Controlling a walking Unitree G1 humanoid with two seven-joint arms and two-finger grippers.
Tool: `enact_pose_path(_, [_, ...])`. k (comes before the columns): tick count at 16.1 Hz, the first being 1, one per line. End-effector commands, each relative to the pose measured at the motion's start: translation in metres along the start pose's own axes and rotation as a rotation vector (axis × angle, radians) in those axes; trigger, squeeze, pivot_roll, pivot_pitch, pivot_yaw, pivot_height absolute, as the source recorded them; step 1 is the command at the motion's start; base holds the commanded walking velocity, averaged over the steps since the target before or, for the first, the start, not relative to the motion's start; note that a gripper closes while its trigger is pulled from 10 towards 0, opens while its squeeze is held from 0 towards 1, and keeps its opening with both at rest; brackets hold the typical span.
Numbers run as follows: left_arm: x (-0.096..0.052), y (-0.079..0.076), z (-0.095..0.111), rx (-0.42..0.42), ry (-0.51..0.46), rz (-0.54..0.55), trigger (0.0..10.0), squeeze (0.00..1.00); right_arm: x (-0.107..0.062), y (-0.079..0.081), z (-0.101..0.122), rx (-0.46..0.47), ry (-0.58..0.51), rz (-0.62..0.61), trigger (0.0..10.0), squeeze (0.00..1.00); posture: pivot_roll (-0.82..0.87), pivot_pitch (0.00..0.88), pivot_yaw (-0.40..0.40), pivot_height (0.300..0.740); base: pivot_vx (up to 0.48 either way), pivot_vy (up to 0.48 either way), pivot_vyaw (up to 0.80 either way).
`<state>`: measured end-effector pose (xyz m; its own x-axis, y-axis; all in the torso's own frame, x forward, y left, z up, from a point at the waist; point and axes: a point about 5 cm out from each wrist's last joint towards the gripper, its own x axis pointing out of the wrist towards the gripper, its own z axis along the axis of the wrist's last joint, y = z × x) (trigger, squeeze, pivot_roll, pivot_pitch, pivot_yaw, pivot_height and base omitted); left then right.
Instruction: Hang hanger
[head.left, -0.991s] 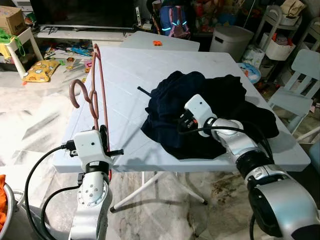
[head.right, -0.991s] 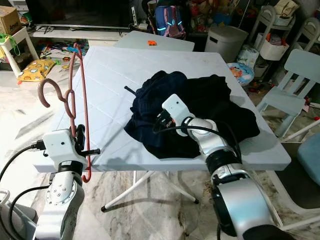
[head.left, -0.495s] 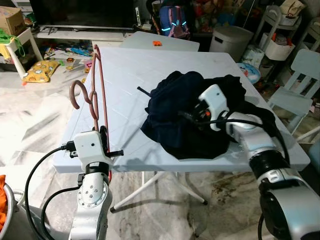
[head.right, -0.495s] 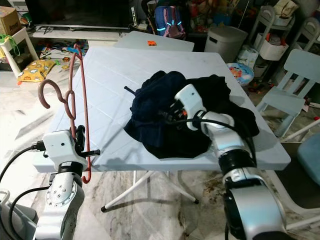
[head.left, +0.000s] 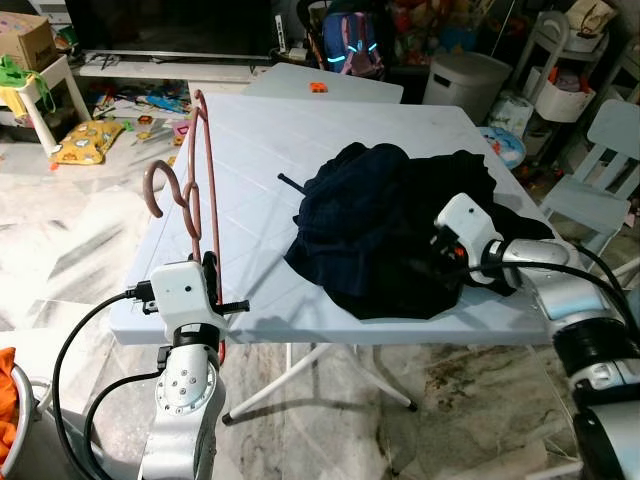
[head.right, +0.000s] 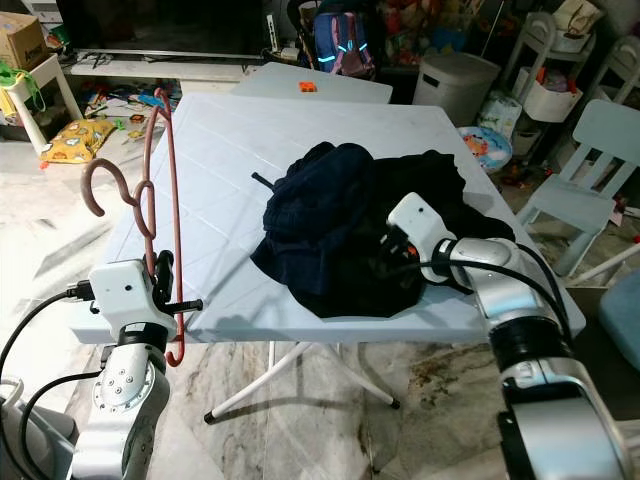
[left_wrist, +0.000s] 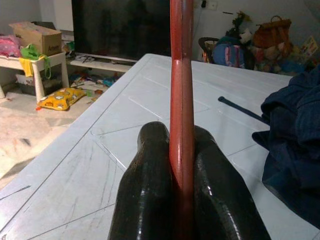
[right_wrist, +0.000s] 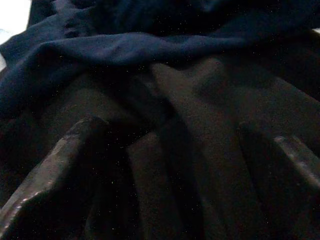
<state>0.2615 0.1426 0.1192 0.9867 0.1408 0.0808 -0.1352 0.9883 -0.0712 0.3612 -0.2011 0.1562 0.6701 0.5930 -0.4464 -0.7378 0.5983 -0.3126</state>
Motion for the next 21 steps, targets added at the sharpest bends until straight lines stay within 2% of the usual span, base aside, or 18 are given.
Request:
enact_pose_path(1, [0.0, -0.003, -0.004, -0.006, 0.024, -0.005, 10.0, 0.0, -0.004, -0.001, -0.001, -0.019, 0.022, 0.02, 10.0, 1.0, 0.02, 0.0, -0.071, 0.74, 0.0, 0.0, 0.0])
enact_pose_path(2, [0.001, -0.003, -0.004, -0.006, 0.024, -0.007, 10.0, 0.0, -0.003, 0.001, -0.006, 0.01, 0.048, 0.034, 10.0, 1.0, 0.02, 0.0, -0.07, 0.74, 0.0, 0.0, 0.0])
enact_pose_path(4, [0.001, -0.005, -0.004, -0.009, 0.025, -0.01, 10.0, 0.0, 0.011, 0.016, -0.015, 0.06, 0.074, 0.063, 10.0, 1.0, 0.02, 0.0, -0.072, 0.74, 0.0, 0.0, 0.0])
enact_pose_path(6, [0.0, -0.005, -0.003, -0.01, 0.026, -0.011, 10.0, 0.0, 0.024, 0.027, -0.016, 0.091, 0.084, 0.075, 10.0, 1.0, 0.03, 0.0, -0.074, 0.74, 0.0, 0.0, 0.0])
enact_pose_path(7, [-0.001, -0.004, -0.003, -0.009, 0.027, -0.009, 10.0, 0.0, 0.036, 0.036, -0.014, 0.097, 0.088, 0.068, 10.0, 1.0, 0.04, 0.0, -0.077, 0.74, 0.0, 0.0, 0.0])
enact_pose_path(8, [-0.001, -0.002, -0.003, -0.007, 0.028, -0.006, 10.0, 0.0, 0.048, 0.046, -0.009, 0.092, 0.089, 0.077, 10.0, 0.85, 0.04, 0.0, -0.078, 0.74, 0.0, 0.0, 0.0])
enact_pose_path(9, [-0.001, -0.002, -0.003, -0.006, 0.029, -0.004, 10.0, 0.0, 0.057, 0.053, -0.004, 0.088, 0.087, 0.082, 10.0, 0.61, 0.05, 0.0, -0.081, 0.74, 0.0, 0.0, 0.0])
enact_pose_path(10, [-0.001, -0.001, -0.003, -0.005, 0.029, -0.003, 10.0, 0.0, 0.063, 0.058, 0.001, 0.083, 0.08, 0.085, 10.0, 0.49, 0.05, 0.0, -0.083, 0.74, 0.0, 0.0, 0.0])
enact_pose_path(11, [0.0, -0.002, -0.003, -0.006, 0.029, 0.001, 10.0, 0.0, 0.083, 0.069, 0.019, 0.105, 0.042, 0.068, 10.0, 0.07, 0.05, 0.0, -0.087, 0.74, 0.0, 0.0, 0.0])
enact_pose_path(12, [0.0, -0.002, -0.003, -0.007, 0.029, 0.002, 10.0, 0.0, 0.086, 0.072, 0.023, 0.111, 0.035, 0.065, 10.0, 0.07, 0.06, 0.0, -0.089, 0.74, 0.0, 0.0, 0.0])
enact_pose_path(13, [0.0, -0.003, -0.003, -0.008, 0.03, 0.003, 10.0, 0.0, 0.096, 0.079, 0.036, 0.126, 0.002, 0.047, 10.0, 0.01, 0.06, 0.0, -0.093, 0.74, 0.0, 0.0, 0.0])
enact_pose_path(15, [0.0, -0.003, -0.003, -0.008, 0.029, 0.005, 10.0, 0.0, 0.107, 0.084, 0.058, 0.155, -0.074, -0.02, 10.0, 0.0, 0.07, 0.0, -0.1, 0.74, 0.0, 0.0, 0.0])
enact_pose_path(16, [-0.001, -0.002, -0.003, -0.007, 0.029, 0.009, 10.0, 0.0, 0.11, 0.082, 0.073, 0.197, -0.145, -0.07, 10.0, 0.0, 0.08, 0.0, -0.103, 0.74, 0.0, 0.0, 0.0])
enact_pose_path(18, [-0.001, 0.0, -0.003, -0.003, 0.03, 0.021, 10.0, 0.0, 0.113, 0.082, 0.097, 0.314, -0.268, -0.082, 10.0, 0.0, 0.08, 0.0, -0.107, 0.74, 0.0, 0.0, 0.0])
enact_pose_path(19, [-0.002, 0.001, -0.004, -0.004, 0.031, 0.025, 10.0, 0.0, 0.113, 0.083, 0.115, 0.448, -0.371, -0.057, 10.0, 0.0, 0.08, 0.0, -0.107, 0.74, 0.0, 0.0, 0.0])
enact_pose_path(21, [-0.003, 0.0, -0.004, -0.003, 0.034, 0.027, 10.0, 0.0, 0.114, 0.091, 0.136, 0.521, -0.479, 0.054, 10.0, 0.0, 0.08, 0.0, -0.107, 0.74, 0.0, 0.0, 0.0])
